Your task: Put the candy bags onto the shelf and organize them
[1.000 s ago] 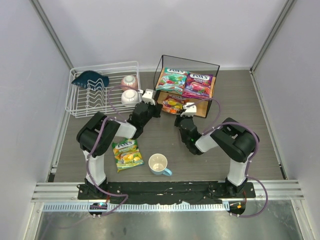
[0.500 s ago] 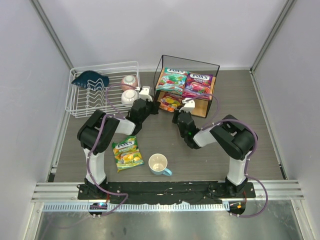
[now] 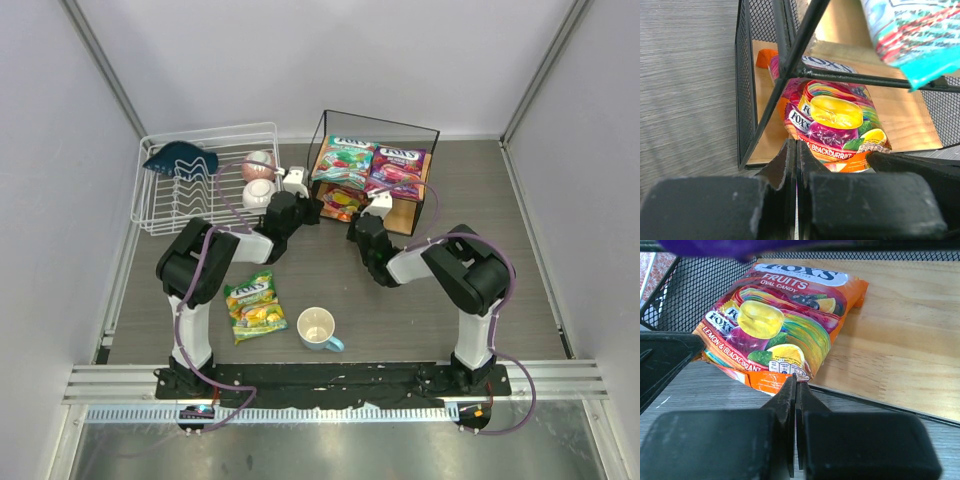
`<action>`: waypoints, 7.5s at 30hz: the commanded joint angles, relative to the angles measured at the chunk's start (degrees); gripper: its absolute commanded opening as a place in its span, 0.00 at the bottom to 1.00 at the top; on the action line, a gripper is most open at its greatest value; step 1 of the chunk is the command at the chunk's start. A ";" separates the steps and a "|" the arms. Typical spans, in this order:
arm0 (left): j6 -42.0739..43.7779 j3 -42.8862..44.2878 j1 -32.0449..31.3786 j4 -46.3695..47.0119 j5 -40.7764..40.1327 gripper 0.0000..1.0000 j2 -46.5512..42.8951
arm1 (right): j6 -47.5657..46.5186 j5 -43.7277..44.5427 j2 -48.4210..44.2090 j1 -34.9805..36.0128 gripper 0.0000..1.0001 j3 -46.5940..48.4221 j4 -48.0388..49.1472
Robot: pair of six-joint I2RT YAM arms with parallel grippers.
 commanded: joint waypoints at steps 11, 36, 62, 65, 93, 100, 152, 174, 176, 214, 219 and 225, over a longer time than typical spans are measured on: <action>-0.07 3.78 -0.02 -4.47 -1.52 0.00 0.46 | 1.71 -3.17 1.92 -0.47 0.01 5.05 -2.87; -0.86 2.82 0.15 -7.03 -4.52 0.53 -1.03 | 2.86 -3.08 2.46 -0.38 0.34 5.50 -4.02; -6.40 -6.14 0.15 -3.95 1.28 0.61 -9.38 | 2.94 -5.28 -10.63 -0.29 0.46 -7.33 -1.12; -7.54 -8.07 0.15 -5.44 0.93 0.62 -12.80 | 3.12 -6.50 -14.23 -0.38 0.47 -9.44 -1.91; -25.99 -27.42 -0.02 -62.91 -27.97 1.00 -67.28 | -5.32 -42.54 -12.51 8.31 0.49 13.84 -40.76; -31.09 -28.47 0.07 -73.64 -34.30 1.00 -75.47 | -0.22 -42.11 -5.73 13.06 0.63 16.65 -38.65; -30.39 -28.65 0.07 -80.24 -37.65 1.00 -83.92 | 1.98 -48.87 12.82 17.20 0.32 28.52 -42.43; -26.89 -29.79 -0.02 -74.88 -34.40 1.00 -82.16 | 5.49 -33.24 -0.53 14.56 0.01 17.82 -38.65; -25.74 -29.97 -0.02 -72.26 -33.44 1.00 -80.67 | 6.28 -30.77 -2.89 13.77 0.01 15.96 -38.04; -12.73 -37.61 -0.99 -39.20 -7.51 1.00 -62.73 | 2.59 -22.25 -24.43 -0.73 0.52 -0.29 -41.46; -13.17 -39.72 -3.01 -35.60 -6.45 1.00 -61.77 | 13.37 -23.21 -31.99 -0.39 0.55 -13.02 -33.66; -13.87 -43.06 -5.38 -28.75 -7.50 1.00 -59.84 | 22.09 -16.45 -37.62 4.62 0.57 -26.66 -19.06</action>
